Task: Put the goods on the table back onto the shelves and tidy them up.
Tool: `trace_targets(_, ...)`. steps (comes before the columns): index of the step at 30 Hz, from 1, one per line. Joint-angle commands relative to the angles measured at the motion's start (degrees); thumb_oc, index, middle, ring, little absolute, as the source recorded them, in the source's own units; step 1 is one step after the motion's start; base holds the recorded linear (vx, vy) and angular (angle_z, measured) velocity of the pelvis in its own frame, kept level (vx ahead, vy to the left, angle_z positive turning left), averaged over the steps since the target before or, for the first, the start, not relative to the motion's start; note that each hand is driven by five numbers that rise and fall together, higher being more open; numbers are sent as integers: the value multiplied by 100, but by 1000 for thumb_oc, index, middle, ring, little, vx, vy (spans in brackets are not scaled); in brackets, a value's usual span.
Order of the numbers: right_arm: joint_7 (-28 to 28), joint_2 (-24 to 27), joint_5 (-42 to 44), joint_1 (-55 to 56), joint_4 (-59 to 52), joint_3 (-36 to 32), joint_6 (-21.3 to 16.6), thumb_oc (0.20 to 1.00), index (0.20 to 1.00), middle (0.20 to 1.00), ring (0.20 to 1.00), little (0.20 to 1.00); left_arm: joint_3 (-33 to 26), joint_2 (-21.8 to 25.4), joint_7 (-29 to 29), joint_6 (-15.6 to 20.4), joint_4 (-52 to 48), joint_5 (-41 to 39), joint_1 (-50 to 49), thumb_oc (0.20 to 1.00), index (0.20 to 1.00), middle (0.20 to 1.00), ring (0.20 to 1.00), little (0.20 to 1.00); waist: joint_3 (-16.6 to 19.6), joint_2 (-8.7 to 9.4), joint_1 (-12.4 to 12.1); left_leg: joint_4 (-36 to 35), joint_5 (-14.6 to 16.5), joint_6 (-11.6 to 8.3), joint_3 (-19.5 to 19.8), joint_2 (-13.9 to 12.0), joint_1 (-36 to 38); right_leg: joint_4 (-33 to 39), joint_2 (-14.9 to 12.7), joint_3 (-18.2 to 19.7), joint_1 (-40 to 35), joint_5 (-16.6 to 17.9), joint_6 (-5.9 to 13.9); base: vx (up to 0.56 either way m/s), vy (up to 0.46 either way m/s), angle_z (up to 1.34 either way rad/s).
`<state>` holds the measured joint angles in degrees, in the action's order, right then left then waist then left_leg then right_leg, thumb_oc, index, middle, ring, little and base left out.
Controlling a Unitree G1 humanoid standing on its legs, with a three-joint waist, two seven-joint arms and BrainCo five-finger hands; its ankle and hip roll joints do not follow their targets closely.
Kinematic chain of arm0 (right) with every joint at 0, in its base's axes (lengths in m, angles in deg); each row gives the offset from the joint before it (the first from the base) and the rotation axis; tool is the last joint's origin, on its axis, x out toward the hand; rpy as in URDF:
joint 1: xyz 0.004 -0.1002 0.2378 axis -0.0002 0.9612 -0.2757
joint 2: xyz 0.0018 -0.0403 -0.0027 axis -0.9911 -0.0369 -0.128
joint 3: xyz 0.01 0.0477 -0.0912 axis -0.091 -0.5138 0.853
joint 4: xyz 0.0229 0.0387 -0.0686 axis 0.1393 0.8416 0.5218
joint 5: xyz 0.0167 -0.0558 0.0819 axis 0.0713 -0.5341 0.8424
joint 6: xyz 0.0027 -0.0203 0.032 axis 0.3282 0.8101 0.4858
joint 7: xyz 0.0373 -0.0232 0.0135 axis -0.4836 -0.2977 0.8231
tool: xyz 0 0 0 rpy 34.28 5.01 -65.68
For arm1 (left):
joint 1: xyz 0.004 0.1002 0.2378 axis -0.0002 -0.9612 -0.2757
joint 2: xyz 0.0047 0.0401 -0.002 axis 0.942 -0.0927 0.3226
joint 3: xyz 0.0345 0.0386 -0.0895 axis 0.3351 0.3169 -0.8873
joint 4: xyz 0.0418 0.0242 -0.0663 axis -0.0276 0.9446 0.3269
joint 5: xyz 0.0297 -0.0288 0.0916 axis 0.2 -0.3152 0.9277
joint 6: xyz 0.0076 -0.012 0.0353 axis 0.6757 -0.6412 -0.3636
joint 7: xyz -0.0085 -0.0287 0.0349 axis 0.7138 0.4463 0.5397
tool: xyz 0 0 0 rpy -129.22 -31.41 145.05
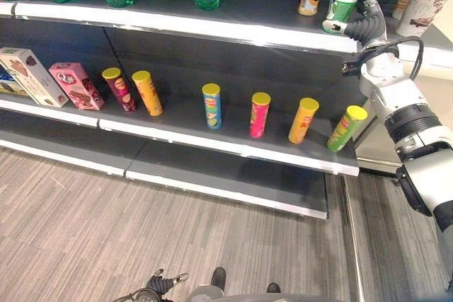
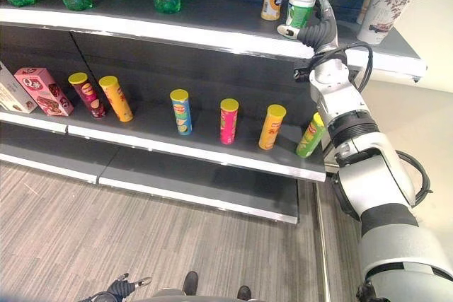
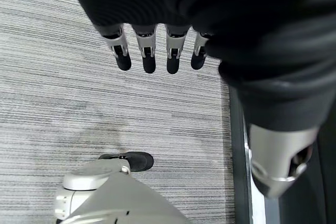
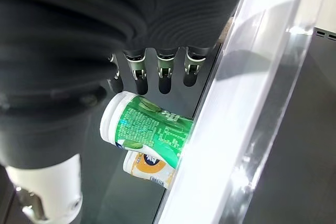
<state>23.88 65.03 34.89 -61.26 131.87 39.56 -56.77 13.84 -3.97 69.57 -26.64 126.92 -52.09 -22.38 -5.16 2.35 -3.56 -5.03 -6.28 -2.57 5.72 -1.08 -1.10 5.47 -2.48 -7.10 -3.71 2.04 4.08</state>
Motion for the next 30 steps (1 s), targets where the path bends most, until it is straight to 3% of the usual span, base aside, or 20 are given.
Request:
trace_targets(1, -196, 120, -133, -511, 340, 64, -230, 1000, 1000, 1000, 1000, 1000, 43, 149, -129, 59, 283, -79, 354, 1000, 1000, 1000, 1000, 1000, -108, 215, -165, 3, 781, -292, -49, -148, 430, -47, -420, -159, -229, -267, 566, 0, 0, 0)
trace_targets(30, -268, -434, -398, -563, 483, 146, -121, 1000, 1000, 1000, 1000, 1000, 108, 173, -223, 41, 252, -65, 413, 1000, 1000, 1000, 1000, 1000, -108, 139, -291, 3, 774, -250, 32, -94, 426, -47, -476, -237, -262, -256, 576, -3, 0, 2)
